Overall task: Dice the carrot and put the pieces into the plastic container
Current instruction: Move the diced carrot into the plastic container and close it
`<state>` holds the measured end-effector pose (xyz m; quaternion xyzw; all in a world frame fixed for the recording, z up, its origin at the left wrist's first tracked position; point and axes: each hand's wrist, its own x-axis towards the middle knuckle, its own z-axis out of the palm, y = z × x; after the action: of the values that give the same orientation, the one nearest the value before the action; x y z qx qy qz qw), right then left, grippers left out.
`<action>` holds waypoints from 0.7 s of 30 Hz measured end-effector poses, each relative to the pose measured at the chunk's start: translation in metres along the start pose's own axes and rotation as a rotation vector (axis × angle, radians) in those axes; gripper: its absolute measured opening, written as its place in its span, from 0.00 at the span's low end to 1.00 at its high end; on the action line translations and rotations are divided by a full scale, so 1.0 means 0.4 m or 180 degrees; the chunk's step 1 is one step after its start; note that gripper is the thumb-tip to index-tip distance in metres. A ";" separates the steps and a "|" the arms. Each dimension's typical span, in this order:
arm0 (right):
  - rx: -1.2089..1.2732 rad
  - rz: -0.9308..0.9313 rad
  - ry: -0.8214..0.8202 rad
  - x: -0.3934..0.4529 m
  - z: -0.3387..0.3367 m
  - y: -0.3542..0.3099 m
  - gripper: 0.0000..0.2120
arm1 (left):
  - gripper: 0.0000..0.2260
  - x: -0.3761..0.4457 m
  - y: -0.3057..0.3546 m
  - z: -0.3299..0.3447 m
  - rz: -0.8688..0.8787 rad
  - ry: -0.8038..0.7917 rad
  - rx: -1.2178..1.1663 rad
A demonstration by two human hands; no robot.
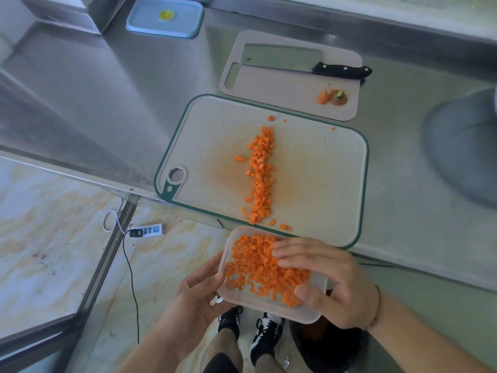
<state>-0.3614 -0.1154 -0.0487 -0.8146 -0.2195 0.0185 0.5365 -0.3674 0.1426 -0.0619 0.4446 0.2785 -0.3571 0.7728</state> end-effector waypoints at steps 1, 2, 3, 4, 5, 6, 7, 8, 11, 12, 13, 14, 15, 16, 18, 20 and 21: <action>0.0125 0.0016 0.0078 0.000 -0.001 -0.002 0.21 | 0.24 0.000 -0.001 -0.001 0.0002 0.0007 -0.0003; 0.0191 0.0042 0.0160 0.005 -0.001 -0.004 0.21 | 0.24 0.000 -0.001 -0.002 0.0007 0.0012 -0.0004; 0.0150 0.0079 0.0233 0.011 -0.003 -0.003 0.22 | 0.23 0.001 -0.001 -0.002 0.0010 0.0006 0.0003; -0.0017 0.0131 0.0282 0.018 -0.003 -0.001 0.23 | 0.23 0.001 -0.001 -0.002 0.0010 -0.0004 0.0017; -0.0264 0.0181 0.0293 0.024 -0.002 0.002 0.24 | 0.22 0.001 -0.001 0.000 0.0010 -0.0014 0.0033; -0.0491 0.0203 0.0268 0.028 0.000 0.004 0.24 | 0.22 0.001 0.000 0.001 0.0011 -0.0017 0.0043; -0.0611 0.0184 0.0217 0.027 0.003 0.006 0.25 | 0.22 0.000 0.001 0.003 0.0008 -0.0013 0.0040; -0.0618 0.0136 0.0162 0.022 0.007 0.006 0.24 | 0.22 -0.001 0.002 0.004 0.0008 -0.0015 0.0030; -0.0369 0.0007 0.0117 0.000 0.016 0.002 0.20 | 0.21 -0.005 0.006 0.008 0.0028 -0.0035 0.0065; -0.0293 -0.0018 0.0151 -0.005 0.018 0.000 0.18 | 0.21 -0.006 0.007 0.011 0.0035 -0.0046 0.0090; -0.0239 -0.0040 0.0204 -0.005 0.018 -0.002 0.17 | 0.20 -0.008 0.008 0.013 0.0040 -0.0043 0.0111; -0.0219 -0.0057 0.0267 -0.002 0.018 -0.005 0.16 | 0.20 -0.008 0.008 0.014 0.0043 -0.0036 0.0125; -0.0242 -0.0063 0.0321 0.006 0.017 -0.006 0.15 | 0.19 -0.008 0.008 0.014 0.0046 -0.0029 0.0130; -0.0332 -0.0047 0.0358 0.017 0.016 -0.005 0.15 | 0.20 -0.008 0.007 0.014 0.0048 -0.0023 0.0129; -0.0729 0.0064 0.0402 0.038 0.016 -0.003 0.17 | 0.20 -0.008 0.005 0.013 0.0055 -0.0017 0.0120; -0.1084 0.0152 0.0380 0.053 0.020 -0.001 0.18 | 0.20 -0.006 0.003 0.012 0.0062 -0.0012 0.0105; -0.1169 0.0140 0.0351 0.056 0.023 -0.002 0.17 | 0.20 -0.006 0.003 0.012 0.0065 -0.0012 0.0101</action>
<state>-0.3439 -0.0987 -0.0475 -0.9033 -0.1716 -0.0548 0.3895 -0.3674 0.1395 -0.0577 0.4589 0.2668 -0.3544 0.7699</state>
